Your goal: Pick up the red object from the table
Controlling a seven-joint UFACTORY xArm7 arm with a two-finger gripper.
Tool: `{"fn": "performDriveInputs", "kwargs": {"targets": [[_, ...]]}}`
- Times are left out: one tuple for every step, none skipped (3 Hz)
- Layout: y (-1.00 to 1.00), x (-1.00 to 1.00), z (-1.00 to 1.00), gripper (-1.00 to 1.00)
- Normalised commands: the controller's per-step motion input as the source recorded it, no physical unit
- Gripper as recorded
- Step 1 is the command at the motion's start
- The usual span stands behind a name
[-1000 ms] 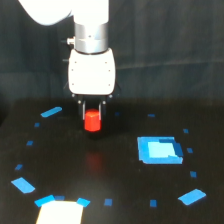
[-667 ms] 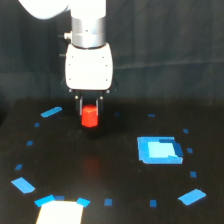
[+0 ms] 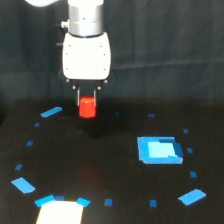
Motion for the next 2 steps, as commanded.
{"fn": "performDriveInputs", "kwargs": {"targets": [[-0.51,-0.25,1.00,-0.96],[-0.51,0.77,0.30,-0.62]]}}
